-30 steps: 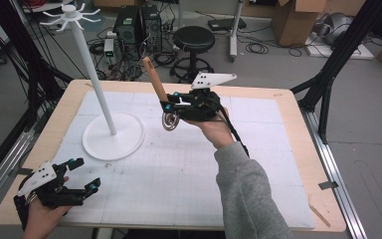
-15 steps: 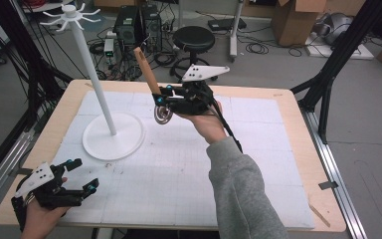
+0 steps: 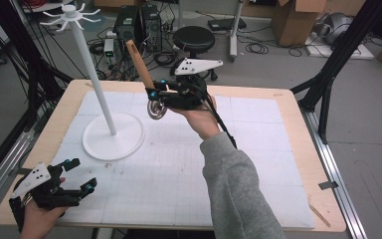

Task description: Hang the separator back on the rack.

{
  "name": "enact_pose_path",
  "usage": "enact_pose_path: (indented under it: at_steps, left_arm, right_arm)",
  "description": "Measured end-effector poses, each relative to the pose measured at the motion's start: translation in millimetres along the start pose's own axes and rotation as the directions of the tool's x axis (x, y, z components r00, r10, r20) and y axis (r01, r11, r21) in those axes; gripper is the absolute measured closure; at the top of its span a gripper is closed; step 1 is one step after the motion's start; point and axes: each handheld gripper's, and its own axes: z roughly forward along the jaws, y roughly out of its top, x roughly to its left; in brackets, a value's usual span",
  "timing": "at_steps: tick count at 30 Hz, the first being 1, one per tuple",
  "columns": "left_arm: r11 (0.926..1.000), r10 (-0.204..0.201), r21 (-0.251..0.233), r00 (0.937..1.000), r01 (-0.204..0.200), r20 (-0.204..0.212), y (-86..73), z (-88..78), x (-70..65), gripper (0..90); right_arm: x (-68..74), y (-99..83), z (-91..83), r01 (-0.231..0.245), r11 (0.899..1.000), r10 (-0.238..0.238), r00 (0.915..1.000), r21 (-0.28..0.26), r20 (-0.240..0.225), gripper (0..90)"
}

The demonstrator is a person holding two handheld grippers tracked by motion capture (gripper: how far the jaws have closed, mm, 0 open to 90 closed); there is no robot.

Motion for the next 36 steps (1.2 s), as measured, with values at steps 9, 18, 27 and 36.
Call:
enact_pose_path:
  at_steps: [9, 18, 27, 36]
  left_arm:
    - [1.0000, -0.003, 0.002, 1.0000, 0.003, -0.002, -0.9, -2.3, 0.3, 2.6]
    - [1.0000, -0.006, 0.004, 1.0000, 0.006, -0.005, -1.6, -5.5, 1.0, 2.6]
    - [0.9998, -0.013, -0.016, 0.9998, 0.013, -0.013, -0.2, -9.3, 1.6, 2.6]
    - [0.9999, -0.010, -0.012, 0.9999, 0.010, -0.009, -0.2, -8.3, 1.2, 2.6]
  right_arm:
    - [-2.4, 11.1, 5.4, 0.004, 1.000, -0.004, 1.0000, -0.008, -0.005, 69.9]
    - [-9.2, 18.6, 10.7, 0.006, 1.000, -0.006, 1.0000, -0.007, -0.003, 70.0]
    - [-11.4, 23.5, 19.6, 0.005, 1.000, -0.005, 1.0000, -0.004, -0.008, 70.0]
    - [-12.6, 30.9, 28.7, 0.014, 1.000, -0.014, 0.9998, -0.005, -0.015, 69.9]
